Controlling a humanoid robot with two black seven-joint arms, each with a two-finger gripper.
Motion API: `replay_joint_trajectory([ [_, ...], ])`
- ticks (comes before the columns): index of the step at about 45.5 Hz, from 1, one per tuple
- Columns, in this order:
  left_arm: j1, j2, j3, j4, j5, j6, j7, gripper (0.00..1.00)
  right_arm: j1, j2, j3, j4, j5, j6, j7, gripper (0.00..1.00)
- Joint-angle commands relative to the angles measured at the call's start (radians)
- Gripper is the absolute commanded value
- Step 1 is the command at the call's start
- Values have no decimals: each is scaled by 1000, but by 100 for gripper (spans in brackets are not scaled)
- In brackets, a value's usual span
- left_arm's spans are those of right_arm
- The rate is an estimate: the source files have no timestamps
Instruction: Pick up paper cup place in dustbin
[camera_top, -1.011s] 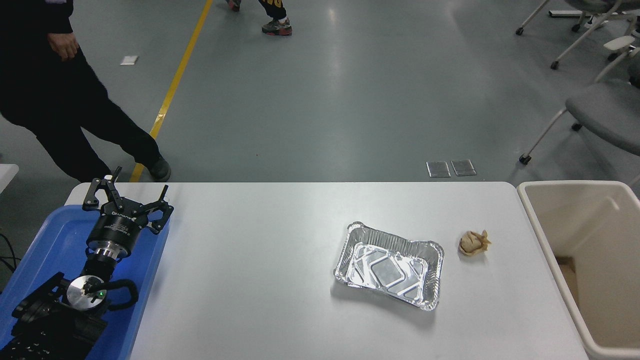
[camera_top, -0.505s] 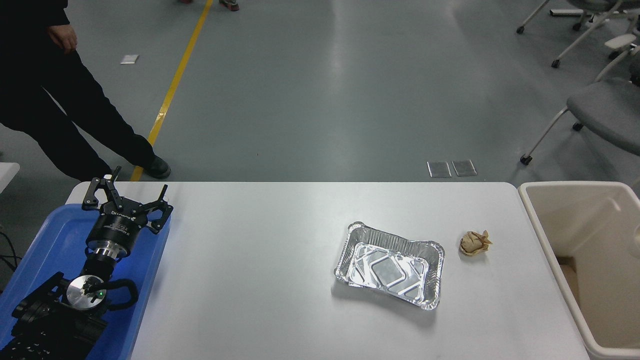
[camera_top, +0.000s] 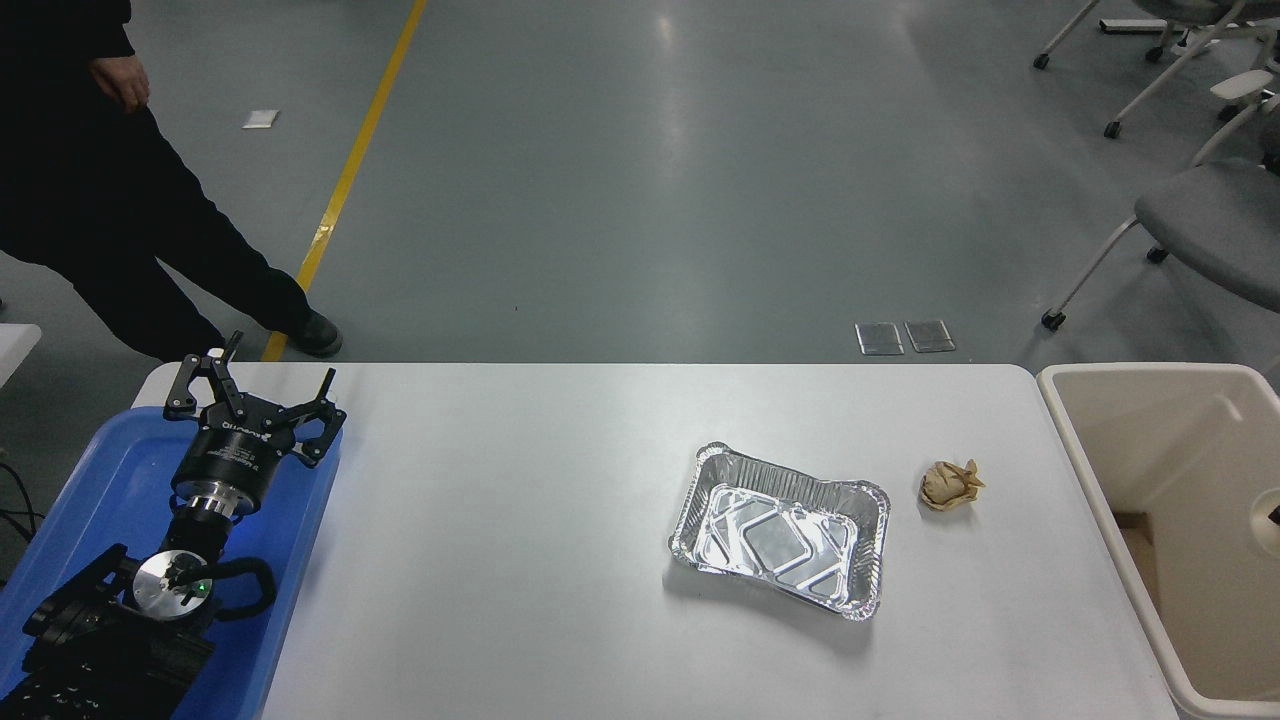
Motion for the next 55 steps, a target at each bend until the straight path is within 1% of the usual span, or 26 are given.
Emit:
replay_joint_trajectory([
  [1, 0, 0, 0, 0, 0, 0, 0, 99, -18, 6, 10, 5, 0, -120, -1, 82],
  [11, 0, 0, 0, 0, 0, 0, 0, 99, -4, 3, 10, 17, 2, -123, -1, 82],
  [16, 0, 0, 0, 0, 0, 0, 0, 99, 37, -17, 5, 71, 2, -123, -3, 82],
  [24, 0, 0, 0, 0, 0, 0, 0, 99, 187, -113, -37, 299, -15, -131, -4, 82],
  [29, -2, 0, 2, 0, 0, 0, 2, 99, 331, -159, -142, 459, -12, -129, -3, 82],
  [30, -2, 0, 3, 0, 0, 0, 2, 99, 361, -161, -166, 486, -12, -128, -3, 84],
  [33, -2, 0, 3, 0, 0, 0, 2, 99, 466, -158, -243, 560, -6, -120, -3, 98],
  [34, -2, 0, 3, 0, 0, 0, 2, 99, 503, -156, -270, 586, -1, -119, -3, 100],
  [41, -2, 0, 3, 0, 2, 0, 2, 99, 742, -149, -418, 821, 2, -106, -3, 100],
  [48, -2, 0, 3, 0, 2, 0, 2, 99, 922, -121, -542, 989, 2, -79, -3, 100],
  [52, -2, 0, 3, 0, 0, 0, 2, 99, 996, -86, -581, 1046, 3, -11, -3, 100],
  [55, -2, 0, 3, 0, 0, 0, 2, 99, 1062, -66, -604, 1075, 3, 80, -3, 100],
])
